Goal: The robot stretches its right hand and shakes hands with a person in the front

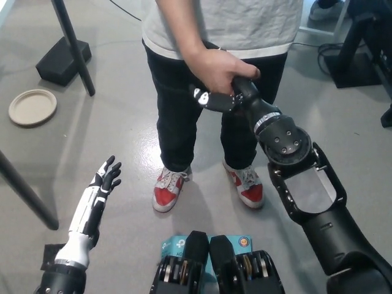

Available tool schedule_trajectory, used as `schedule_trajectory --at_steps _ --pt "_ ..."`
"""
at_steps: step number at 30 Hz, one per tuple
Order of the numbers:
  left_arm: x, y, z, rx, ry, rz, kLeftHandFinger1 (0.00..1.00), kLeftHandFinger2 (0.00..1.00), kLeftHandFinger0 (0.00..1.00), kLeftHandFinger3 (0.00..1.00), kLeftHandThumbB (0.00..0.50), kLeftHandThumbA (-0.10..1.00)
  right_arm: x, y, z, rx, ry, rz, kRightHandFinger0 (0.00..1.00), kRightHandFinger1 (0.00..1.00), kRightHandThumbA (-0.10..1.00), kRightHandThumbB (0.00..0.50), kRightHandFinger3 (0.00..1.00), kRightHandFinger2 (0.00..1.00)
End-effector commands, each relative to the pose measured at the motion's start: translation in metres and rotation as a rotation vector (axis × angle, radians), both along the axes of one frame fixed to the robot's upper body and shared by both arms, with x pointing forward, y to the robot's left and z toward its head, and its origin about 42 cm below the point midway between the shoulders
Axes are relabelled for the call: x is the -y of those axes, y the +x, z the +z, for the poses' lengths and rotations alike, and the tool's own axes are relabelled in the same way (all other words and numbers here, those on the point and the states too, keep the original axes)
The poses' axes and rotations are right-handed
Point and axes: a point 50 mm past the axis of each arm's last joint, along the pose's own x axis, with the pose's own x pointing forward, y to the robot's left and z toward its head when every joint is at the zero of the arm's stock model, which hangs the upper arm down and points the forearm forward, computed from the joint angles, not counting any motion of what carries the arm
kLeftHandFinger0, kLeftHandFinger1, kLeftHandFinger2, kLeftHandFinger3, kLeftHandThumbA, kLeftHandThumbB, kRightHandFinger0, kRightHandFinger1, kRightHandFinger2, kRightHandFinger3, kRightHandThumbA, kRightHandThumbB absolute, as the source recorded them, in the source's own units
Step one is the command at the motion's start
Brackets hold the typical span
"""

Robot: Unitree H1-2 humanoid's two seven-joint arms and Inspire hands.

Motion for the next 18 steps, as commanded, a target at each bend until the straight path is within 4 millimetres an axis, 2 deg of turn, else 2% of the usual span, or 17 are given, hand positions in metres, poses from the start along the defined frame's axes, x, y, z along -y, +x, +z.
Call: schedule_trajectory --at_steps 1,6,9,11,14,15,16,18 --pt "-0.006 0.006 0.013 0.048 0.011 -0.01 1.0 1.0 1.0 1.0 0.154 0.95 -0.01 -0.002 0.047 0.159 0.009 -0.028 1.0 1.0 0.18 0.256 1.0 1.0" --pt "-0.005 0.007 0.011 0.05 0.017 -0.008 1.0 1.0 1.0 1.0 0.154 0.95 -0.005 -0.012 0.05 0.178 0.018 -0.024 1.0 1.0 0.18 0.25 1.0 1.0" --pt "-0.005 0.008 0.011 0.049 0.017 -0.011 1.0 1.0 1.0 1.0 0.138 0.95 0.0 -0.033 0.064 0.237 0.023 0.021 1.0 1.0 0.21 0.261 1.0 1.0" --pt "-0.008 0.012 0.015 0.053 0.015 -0.003 1.0 1.0 1.0 1.0 0.134 0.94 -0.003 -0.062 0.097 0.313 0.045 0.091 1.0 1.0 0.26 0.28 1.0 1.0" --pt "-0.008 0.012 0.016 0.054 0.029 0.004 1.0 1.0 1.0 1.0 0.133 0.95 -0.003 -0.094 0.128 0.371 0.122 0.194 1.0 1.0 0.26 0.292 1.0 1.0" --pt "-0.008 0.012 0.016 0.056 0.02 0.0 1.0 1.0 1.0 1.0 0.134 0.95 -0.003 -0.11 0.141 0.379 0.176 0.248 1.0 1.0 0.39 0.409 1.0 1.0" --pt "-0.008 0.012 0.015 0.055 0.019 -0.003 1.0 1.0 1.0 1.0 0.136 0.95 -0.001 -0.129 0.157 0.429 0.186 0.281 1.0 1.0 0.29 0.311 1.0 1.0" --pt "-0.007 0.013 0.015 0.059 0.012 -0.007 1.0 1.0 1.0 1.0 0.138 0.95 0.004 -0.163 0.178 0.531 0.184 0.316 1.0 1.0 0.28 0.307 1.0 1.0"
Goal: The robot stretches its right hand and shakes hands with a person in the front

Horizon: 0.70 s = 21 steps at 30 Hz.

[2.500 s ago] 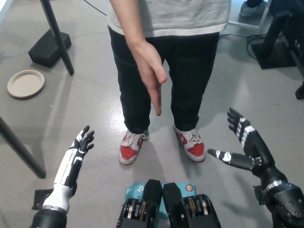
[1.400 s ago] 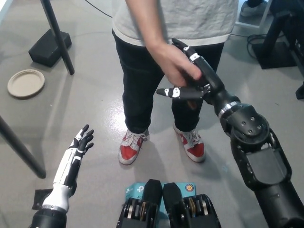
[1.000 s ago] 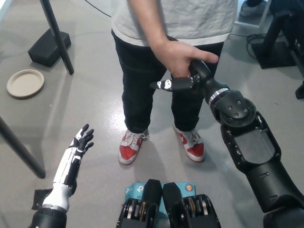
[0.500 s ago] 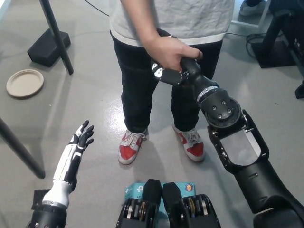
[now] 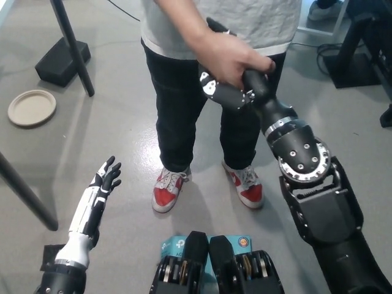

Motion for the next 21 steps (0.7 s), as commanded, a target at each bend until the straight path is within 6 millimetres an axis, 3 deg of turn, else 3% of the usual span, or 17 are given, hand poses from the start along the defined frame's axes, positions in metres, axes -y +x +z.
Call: schedule_trajectory --at_steps 1,3,5,8,12,13,15,16,17,21 --pt "-0.008 0.013 0.018 0.063 0.01 -0.013 1.0 1.0 1.0 1.0 0.143 0.94 -0.002 -0.118 0.132 0.366 0.097 0.288 1.0 1.0 0.28 0.304 1.0 1.0" --pt "-0.009 0.013 0.018 0.063 0.015 -0.012 1.0 1.0 1.0 1.0 0.142 0.94 0.002 -0.139 0.141 0.438 0.104 0.311 1.0 1.0 0.25 0.283 1.0 1.0" --pt "-0.009 0.013 0.018 0.064 0.014 -0.011 1.0 1.0 1.0 1.0 0.137 0.94 0.004 -0.145 0.143 0.466 0.099 0.314 1.0 1.0 0.24 0.277 1.0 1.0" --pt "-0.008 0.014 0.019 0.068 0.021 -0.009 1.0 1.0 1.0 1.0 0.127 0.95 0.005 -0.127 0.136 0.423 0.068 0.24 1.0 1.0 0.22 0.275 1.0 1.0" --pt "-0.007 0.013 0.018 0.067 0.017 -0.013 1.0 1.0 1.0 1.0 0.128 0.94 0.007 -0.07 0.103 0.231 0.034 0.129 1.0 1.0 0.21 0.286 1.0 1.0" --pt "-0.008 0.013 0.018 0.068 0.018 -0.015 1.0 1.0 1.0 1.0 0.131 0.94 0.008 -0.049 0.09 0.168 -0.001 0.076 1.0 1.0 0.21 0.272 1.0 1.0" --pt "-0.008 0.014 0.018 0.07 0.021 -0.014 1.0 1.0 1.0 1.0 0.135 0.94 0.01 -0.025 0.075 0.109 -0.027 0.043 1.0 1.0 0.2 0.267 1.0 1.0" --pt "-0.008 0.015 0.019 0.072 0.022 -0.013 1.0 1.0 1.0 1.0 0.136 0.94 0.01 -0.015 0.069 0.089 -0.041 0.03 1.0 1.0 0.09 0.262 1.0 1.0" --pt "-0.008 0.016 0.02 0.071 0.017 -0.013 1.0 1.0 1.0 1.0 0.134 0.94 0.012 0.01 0.051 0.031 -0.071 -0.006 1.0 1.0 0.2 0.264 1.0 1.0" --pt "-0.007 0.015 0.02 0.073 0.013 -0.014 1.0 1.0 1.0 1.0 0.145 0.94 0.016 0.058 0.013 -0.13 -0.14 -0.082 1.0 1.0 0.23 0.255 1.0 1.0"
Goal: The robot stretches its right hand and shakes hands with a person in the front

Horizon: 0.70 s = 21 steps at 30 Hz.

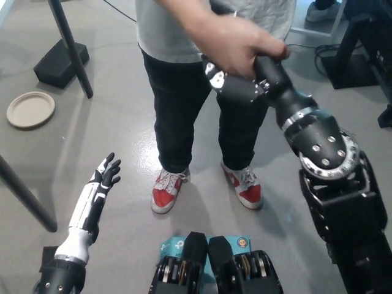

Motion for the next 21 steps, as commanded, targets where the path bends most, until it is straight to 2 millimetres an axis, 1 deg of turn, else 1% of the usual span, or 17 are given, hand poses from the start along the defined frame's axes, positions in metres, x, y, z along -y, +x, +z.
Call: schedule_trajectory --at_steps 1,3,4,6,7,9,12,14,15,16,17,18,19,20,21 --pt "-0.006 0.008 0.018 0.068 0.007 -0.013 1.0 1.0 1.0 1.0 0.146 0.94 0.002 0.056 0.006 -0.004 -0.056 -0.085 1.0 1.0 0.24 0.253 1.0 1.0" --pt "-0.006 0.008 0.018 0.068 0.0 -0.017 1.0 1.0 1.0 1.0 0.142 0.94 0.002 0.072 -0.008 -0.049 -0.094 -0.114 1.0 1.0 0.24 0.248 1.0 1.0" --pt "-0.005 0.008 0.018 0.069 0.008 -0.015 1.0 1.0 1.0 1.0 0.142 0.94 0.003 0.078 -0.014 -0.064 -0.11 -0.123 1.0 1.0 0.26 0.257 1.0 1.0" --pt "-0.006 0.009 0.019 0.077 0.022 -0.014 1.0 1.0 1.0 1.0 0.137 0.95 0.003 0.088 -0.023 -0.102 -0.153 -0.142 1.0 1.0 0.37 0.288 1.0 1.0" --pt "-0.006 0.009 0.019 0.071 0.023 -0.012 1.0 1.0 1.0 1.0 0.147 0.96 0.002 0.09 -0.026 -0.114 -0.162 -0.141 1.0 1.0 0.39 0.3 1.0 1.0" --pt "-0.006 0.01 0.02 0.073 0.029 -0.011 1.0 1.0 1.0 1.0 0.147 0.96 0.002 0.091 -0.028 -0.126 -0.173 -0.131 1.0 1.0 0.41 0.318 1.0 1.0" --pt "-0.005 0.012 0.022 0.067 0.022 -0.014 1.0 1.0 1.0 1.0 0.153 0.96 0.001 0.086 -0.021 -0.092 -0.187 -0.095 1.0 1.0 0.45 0.332 1.0 1.0" --pt "-0.006 0.012 0.022 0.07 0.027 -0.013 1.0 1.0 1.0 1.0 0.155 0.96 0.001 0.075 -0.012 -0.051 -0.163 -0.061 1.0 1.0 0.45 0.328 1.0 1.0" --pt "-0.006 0.012 0.023 0.071 0.023 -0.017 1.0 1.0 1.0 1.0 0.146 0.96 0.002 0.067 -0.005 -0.017 -0.143 -0.035 1.0 1.0 0.44 0.329 1.0 1.0" --pt "-0.006 0.012 0.024 0.072 0.016 -0.019 1.0 1.0 1.0 1.0 0.148 0.95 0.004 0.06 0.0 0.013 -0.125 -0.016 1.0 1.0 0.45 0.346 1.0 1.0" --pt "-0.006 0.012 0.024 0.074 0.008 -0.019 1.0 1.0 1.0 1.0 0.148 0.94 0.006 0.053 0.005 0.042 -0.109 0.001 1.0 1.0 0.45 0.35 1.0 1.0" --pt "-0.006 0.012 0.023 0.076 0.013 -0.017 1.0 1.0 1.0 1.0 0.145 0.94 0.011 0.034 0.02 0.081 -0.072 0.036 1.0 1.0 0.51 0.394 1.0 1.0" --pt "-0.009 0.014 0.025 0.079 0.019 -0.017 1.0 1.0 1.0 1.0 0.145 0.94 0.012 0.023 0.03 0.104 -0.052 0.054 1.0 1.0 0.54 0.396 1.0 1.0" --pt "-0.009 0.014 0.025 0.08 0.022 -0.017 1.0 1.0 1.0 1.0 0.134 0.95 0.015 0.013 0.038 0.137 -0.033 0.082 1.0 1.0 0.56 0.404 1.0 1.0" --pt "-0.01 0.015 0.025 0.081 0.022 -0.019 1.0 1.0 1.0 1.0 0.132 0.95 0.019 -0.004 0.053 0.195 0.007 0.137 1.0 1.0 0.57 0.408 1.0 1.0"
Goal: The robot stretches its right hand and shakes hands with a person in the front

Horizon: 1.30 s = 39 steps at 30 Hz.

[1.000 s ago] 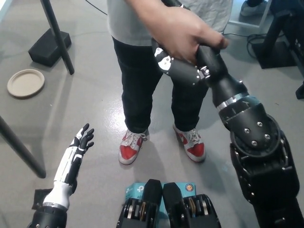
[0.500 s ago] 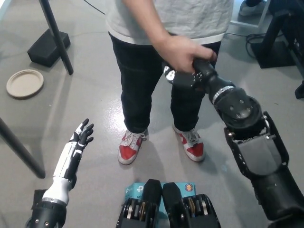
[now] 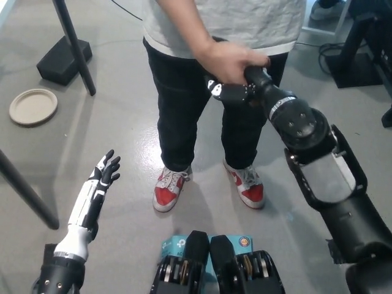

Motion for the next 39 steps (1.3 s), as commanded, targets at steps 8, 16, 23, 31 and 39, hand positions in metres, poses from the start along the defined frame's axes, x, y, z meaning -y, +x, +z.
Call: schedule_trajectory --at_steps 8,16,23,31,39 --pt "-0.008 0.012 0.022 0.072 0.008 -0.013 1.0 1.0 1.0 1.0 0.128 0.94 0.046 -0.188 0.172 0.625 0.246 0.44 1.0 1.0 0.53 0.41 1.0 1.0" --pt "-0.007 0.01 0.021 0.07 0.009 -0.013 1.0 1.0 1.0 1.0 0.122 0.93 0.056 -0.236 0.18 0.807 0.354 0.469 1.0 1.0 0.38 0.392 1.0 1.0" --pt "-0.006 0.008 0.017 0.068 0.012 -0.014 1.0 1.0 1.0 1.0 0.111 0.93 0.04 -0.152 0.135 0.548 0.118 0.195 1.0 1.0 0.52 0.404 1.0 1.0" --pt "-0.005 0.009 0.021 0.07 0.014 -0.02 1.0 1.0 1.0 1.0 0.124 0.95 0.01 -0.027 0.024 0.2 -0.153 0.014 1.0 1.0 0.5 0.337 1.0 1.0" --pt "-0.004 0.015 0.031 0.091 0.03 -0.024 1.0 1.0 1.0 1.0 0.134 0.97 0.0 0.003 -0.029 0.053 -0.245 0.0 1.0 1.0 0.65 0.343 1.0 1.0"
